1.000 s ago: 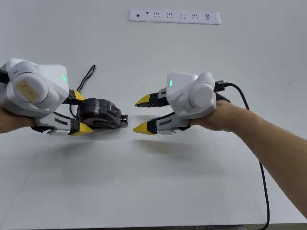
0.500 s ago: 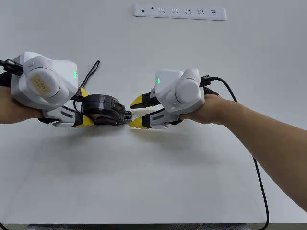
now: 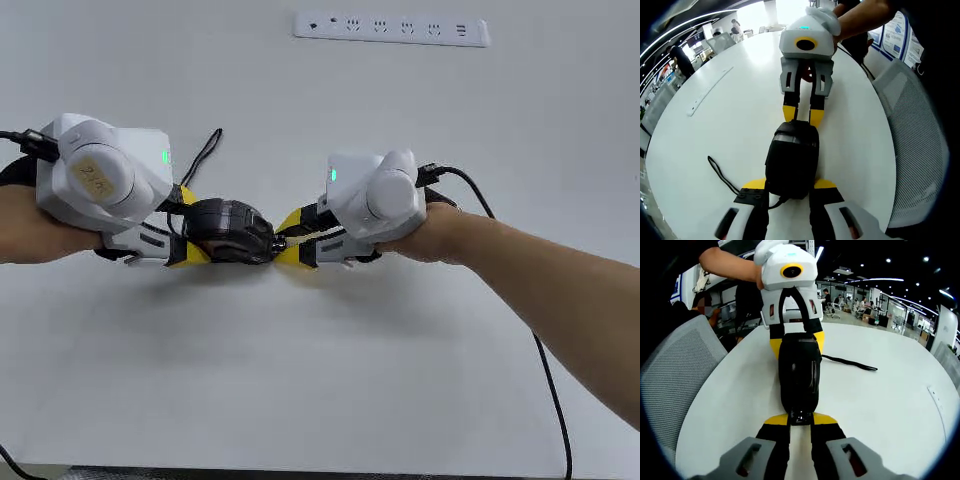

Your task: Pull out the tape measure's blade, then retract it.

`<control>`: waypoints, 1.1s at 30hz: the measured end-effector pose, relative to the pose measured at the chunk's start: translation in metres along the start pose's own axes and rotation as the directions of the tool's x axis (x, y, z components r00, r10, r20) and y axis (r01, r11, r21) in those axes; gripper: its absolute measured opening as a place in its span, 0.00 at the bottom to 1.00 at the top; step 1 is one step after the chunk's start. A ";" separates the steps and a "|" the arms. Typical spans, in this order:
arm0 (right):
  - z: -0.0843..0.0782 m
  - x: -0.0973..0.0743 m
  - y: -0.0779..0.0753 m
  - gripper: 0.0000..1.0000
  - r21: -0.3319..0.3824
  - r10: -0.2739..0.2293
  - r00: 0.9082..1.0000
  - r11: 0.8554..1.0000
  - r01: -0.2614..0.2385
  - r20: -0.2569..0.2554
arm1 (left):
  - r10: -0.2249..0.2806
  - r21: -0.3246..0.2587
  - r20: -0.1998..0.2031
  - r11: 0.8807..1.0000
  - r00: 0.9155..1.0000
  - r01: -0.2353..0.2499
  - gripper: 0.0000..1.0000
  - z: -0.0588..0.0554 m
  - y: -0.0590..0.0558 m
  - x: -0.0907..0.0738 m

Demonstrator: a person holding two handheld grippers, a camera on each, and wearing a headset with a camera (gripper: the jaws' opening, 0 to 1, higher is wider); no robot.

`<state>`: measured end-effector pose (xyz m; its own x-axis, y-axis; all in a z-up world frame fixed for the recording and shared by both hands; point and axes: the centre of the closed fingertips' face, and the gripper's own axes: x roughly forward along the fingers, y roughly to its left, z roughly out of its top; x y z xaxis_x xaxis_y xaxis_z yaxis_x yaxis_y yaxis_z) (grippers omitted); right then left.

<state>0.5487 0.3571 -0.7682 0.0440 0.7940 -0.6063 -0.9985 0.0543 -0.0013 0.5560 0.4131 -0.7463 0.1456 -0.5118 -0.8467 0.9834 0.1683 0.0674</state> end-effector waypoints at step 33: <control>-0.006 -0.009 0.000 0.12 -0.041 0.006 0.999 0.999 -0.007 -0.041 | -0.001 -0.039 0.019 0.999 1.000 0.001 0.27 -0.001 0.001 -0.001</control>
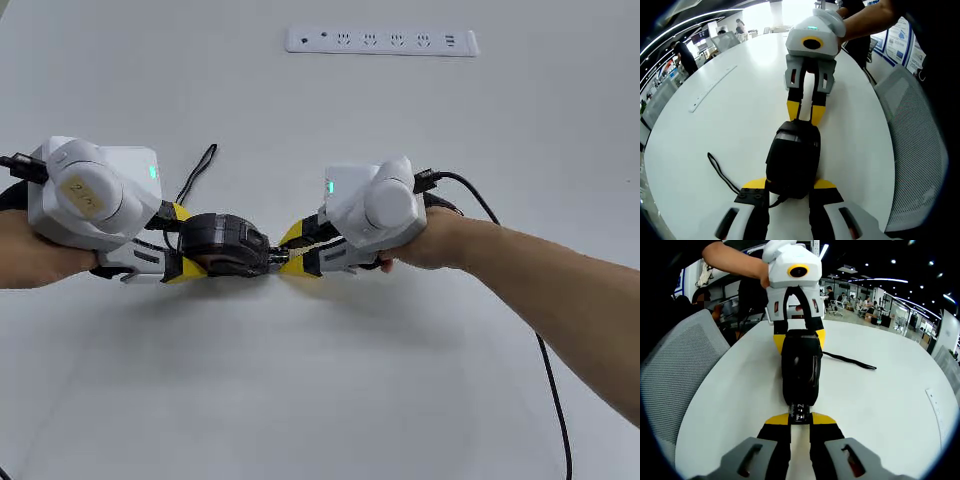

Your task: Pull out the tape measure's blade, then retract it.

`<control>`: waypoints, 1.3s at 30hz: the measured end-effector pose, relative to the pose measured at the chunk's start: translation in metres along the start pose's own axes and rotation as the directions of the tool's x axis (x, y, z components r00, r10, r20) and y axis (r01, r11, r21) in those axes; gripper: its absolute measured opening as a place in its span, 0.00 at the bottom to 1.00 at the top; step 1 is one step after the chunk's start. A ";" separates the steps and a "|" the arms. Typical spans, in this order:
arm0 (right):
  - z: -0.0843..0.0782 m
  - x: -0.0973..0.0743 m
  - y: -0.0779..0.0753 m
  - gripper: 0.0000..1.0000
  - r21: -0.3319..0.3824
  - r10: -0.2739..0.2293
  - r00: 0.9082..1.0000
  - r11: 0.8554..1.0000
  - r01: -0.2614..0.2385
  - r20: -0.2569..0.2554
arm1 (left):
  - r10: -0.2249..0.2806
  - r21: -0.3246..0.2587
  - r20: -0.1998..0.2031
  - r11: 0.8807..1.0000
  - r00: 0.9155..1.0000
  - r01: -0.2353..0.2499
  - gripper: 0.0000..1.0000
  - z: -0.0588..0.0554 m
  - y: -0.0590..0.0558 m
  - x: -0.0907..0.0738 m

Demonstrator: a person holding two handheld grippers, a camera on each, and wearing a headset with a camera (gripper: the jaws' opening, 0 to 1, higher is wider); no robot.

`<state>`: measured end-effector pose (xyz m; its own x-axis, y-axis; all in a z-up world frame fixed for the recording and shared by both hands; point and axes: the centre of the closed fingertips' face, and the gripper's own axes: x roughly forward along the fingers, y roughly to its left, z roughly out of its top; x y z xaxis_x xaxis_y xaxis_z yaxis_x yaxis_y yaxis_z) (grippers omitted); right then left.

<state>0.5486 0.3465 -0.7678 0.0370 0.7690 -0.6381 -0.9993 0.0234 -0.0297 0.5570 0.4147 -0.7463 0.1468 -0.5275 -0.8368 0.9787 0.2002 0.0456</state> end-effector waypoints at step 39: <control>-0.018 -0.026 0.002 0.12 -0.001 0.005 1.000 1.000 -0.005 -0.023 | -0.008 0.007 -0.005 1.000 1.000 0.008 0.27 0.000 -0.001 -0.001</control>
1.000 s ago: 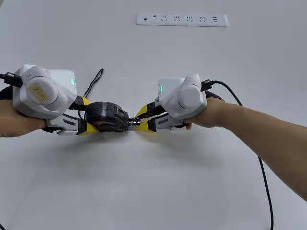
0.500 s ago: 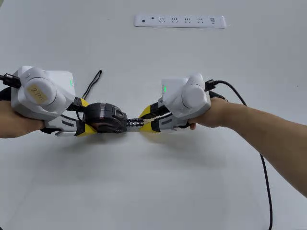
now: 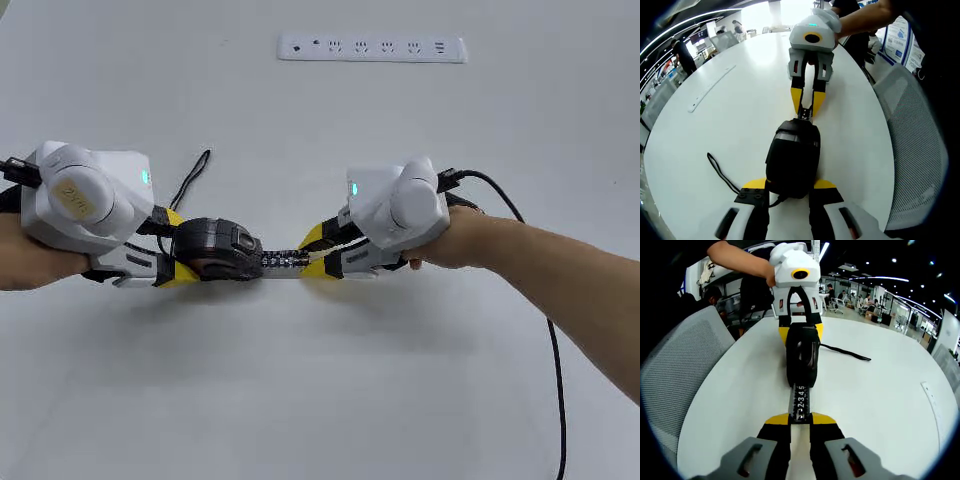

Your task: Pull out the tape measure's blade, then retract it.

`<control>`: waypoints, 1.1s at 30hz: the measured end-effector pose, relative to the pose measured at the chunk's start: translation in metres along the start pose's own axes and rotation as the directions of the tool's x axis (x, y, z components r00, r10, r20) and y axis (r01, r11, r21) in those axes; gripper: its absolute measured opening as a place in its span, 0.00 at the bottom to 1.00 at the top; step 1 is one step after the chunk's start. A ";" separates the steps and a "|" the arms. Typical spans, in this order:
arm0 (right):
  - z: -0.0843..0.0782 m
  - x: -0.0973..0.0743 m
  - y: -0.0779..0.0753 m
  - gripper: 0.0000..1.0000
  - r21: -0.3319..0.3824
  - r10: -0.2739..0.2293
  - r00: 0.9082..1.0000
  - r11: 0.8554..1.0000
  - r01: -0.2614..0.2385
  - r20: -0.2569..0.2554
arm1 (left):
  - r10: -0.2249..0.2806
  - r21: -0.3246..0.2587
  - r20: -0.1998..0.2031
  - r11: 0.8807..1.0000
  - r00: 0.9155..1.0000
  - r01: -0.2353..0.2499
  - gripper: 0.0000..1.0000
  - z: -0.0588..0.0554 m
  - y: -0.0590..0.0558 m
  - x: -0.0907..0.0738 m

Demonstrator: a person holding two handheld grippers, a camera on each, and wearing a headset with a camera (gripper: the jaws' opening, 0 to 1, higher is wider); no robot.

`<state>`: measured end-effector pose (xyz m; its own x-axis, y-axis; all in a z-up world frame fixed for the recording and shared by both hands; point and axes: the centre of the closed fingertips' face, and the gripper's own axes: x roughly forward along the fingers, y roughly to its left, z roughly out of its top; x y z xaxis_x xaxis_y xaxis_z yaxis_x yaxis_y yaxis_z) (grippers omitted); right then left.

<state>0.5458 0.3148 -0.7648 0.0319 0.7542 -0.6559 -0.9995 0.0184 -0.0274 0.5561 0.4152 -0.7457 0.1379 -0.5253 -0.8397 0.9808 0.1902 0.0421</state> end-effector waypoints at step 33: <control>-0.028 -0.031 0.005 0.12 0.014 0.002 1.000 1.000 -0.001 -0.025 | -0.001 0.004 -0.001 1.000 1.000 0.001 0.27 0.003 -0.002 0.001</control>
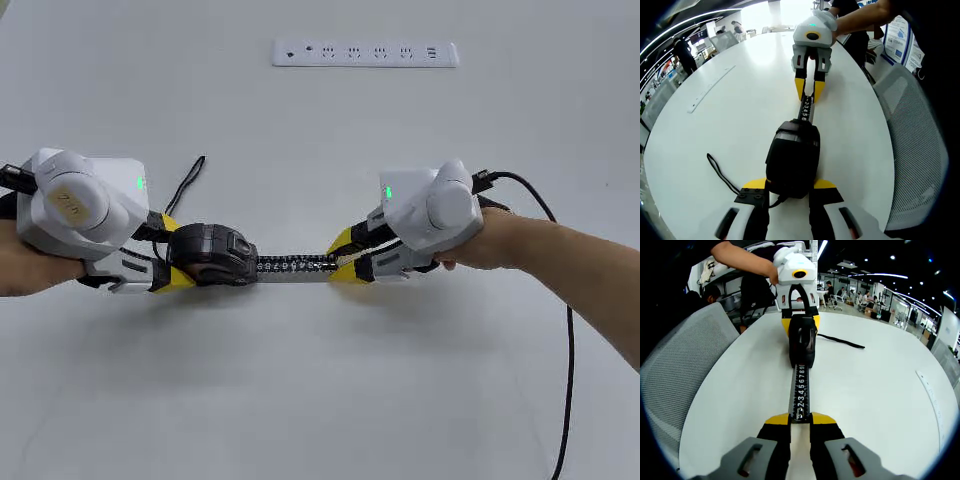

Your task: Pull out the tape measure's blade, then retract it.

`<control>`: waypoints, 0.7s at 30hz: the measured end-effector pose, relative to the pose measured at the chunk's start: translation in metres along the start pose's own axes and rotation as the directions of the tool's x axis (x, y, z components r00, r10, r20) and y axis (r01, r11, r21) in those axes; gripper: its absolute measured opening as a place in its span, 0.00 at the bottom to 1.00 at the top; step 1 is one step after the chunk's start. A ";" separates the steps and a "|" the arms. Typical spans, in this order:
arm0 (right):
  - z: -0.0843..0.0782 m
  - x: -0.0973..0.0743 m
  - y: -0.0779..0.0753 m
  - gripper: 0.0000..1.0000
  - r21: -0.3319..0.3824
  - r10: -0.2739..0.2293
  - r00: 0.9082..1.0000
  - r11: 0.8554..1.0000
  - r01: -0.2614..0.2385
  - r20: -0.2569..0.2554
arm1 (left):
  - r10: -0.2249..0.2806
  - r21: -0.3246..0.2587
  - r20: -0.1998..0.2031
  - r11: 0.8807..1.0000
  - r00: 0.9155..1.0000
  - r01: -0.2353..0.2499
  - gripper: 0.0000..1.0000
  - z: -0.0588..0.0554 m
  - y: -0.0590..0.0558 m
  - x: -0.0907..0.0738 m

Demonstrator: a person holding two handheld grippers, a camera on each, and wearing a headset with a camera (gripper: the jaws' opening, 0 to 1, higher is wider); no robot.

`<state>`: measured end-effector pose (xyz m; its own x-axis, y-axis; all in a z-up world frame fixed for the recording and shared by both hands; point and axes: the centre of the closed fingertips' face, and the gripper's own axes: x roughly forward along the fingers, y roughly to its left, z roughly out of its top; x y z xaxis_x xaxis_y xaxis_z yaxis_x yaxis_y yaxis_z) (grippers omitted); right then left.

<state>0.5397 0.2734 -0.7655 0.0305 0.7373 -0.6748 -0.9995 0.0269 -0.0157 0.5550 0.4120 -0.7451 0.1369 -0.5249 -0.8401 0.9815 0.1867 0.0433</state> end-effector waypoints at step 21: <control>-0.024 -0.025 0.002 0.12 0.022 -0.012 1.000 1.000 0.012 -0.026 | -0.001 -0.005 0.009 1.000 1.000 0.001 0.27 0.001 0.000 0.001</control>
<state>0.5363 0.2385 -0.7665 0.0420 0.7189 -0.6938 -0.9987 0.0509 -0.0078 0.5552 0.4101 -0.7455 0.1375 -0.5321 -0.8354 0.9809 0.1905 0.0401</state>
